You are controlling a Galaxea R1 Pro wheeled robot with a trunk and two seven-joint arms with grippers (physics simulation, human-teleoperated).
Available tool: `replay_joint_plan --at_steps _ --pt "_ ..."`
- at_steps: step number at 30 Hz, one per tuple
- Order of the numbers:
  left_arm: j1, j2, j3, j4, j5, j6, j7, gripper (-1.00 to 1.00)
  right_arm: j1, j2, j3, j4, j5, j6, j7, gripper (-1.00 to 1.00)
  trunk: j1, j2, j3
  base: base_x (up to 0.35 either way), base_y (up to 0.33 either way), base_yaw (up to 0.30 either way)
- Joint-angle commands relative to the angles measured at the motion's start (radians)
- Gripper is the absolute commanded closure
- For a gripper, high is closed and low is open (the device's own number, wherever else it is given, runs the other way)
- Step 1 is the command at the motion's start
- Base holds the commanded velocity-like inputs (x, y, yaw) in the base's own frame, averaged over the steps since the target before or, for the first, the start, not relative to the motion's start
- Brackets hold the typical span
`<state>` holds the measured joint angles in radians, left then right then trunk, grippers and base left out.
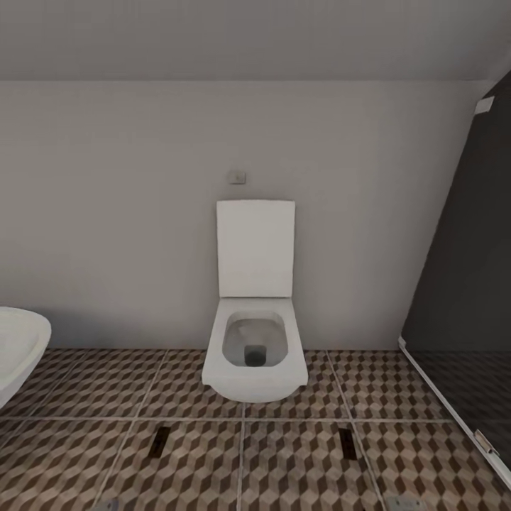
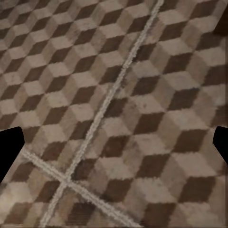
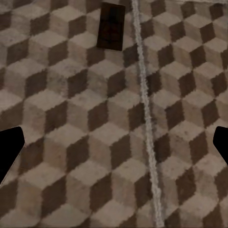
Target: Take the four mousetraps from the cabinet in the bathroom and place them on the bathroom floor. Make sure all four end up on the same floor surface, and ensure that at least two of them are either under or directly next to the same bathroom sink.
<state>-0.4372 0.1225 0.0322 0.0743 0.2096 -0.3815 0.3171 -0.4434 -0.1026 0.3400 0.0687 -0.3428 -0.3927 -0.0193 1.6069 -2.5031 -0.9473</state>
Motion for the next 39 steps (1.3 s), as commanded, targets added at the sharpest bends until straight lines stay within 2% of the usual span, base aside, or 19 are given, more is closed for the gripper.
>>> replay_joint_plan --at_steps 1,15,39 --pt "-0.002 0.0 0.003 0.004 0.002 -0.008 -0.001 -1.0 -0.001 0.001 0.008 0.003 -0.004 -0.005 -0.002 -1.0 -0.001 0.0 0.003 0.0 0.0 0.0" --pt "-0.001 -0.003 0.003 0.004 0.002 -0.008 -0.005 -1.0 -0.001 0.005 0.008 0.003 -0.004 -0.005 -0.001 -1.0 -0.007 0.003 0.057 0.0 0.0 0.0" --pt "-0.001 -0.003 0.003 0.004 0.002 -0.008 -0.007 -1.0 -0.001 0.005 0.008 0.003 -0.004 -0.006 -0.001 -1.0 -0.099 0.171 0.132 0.0 0.0 0.0"
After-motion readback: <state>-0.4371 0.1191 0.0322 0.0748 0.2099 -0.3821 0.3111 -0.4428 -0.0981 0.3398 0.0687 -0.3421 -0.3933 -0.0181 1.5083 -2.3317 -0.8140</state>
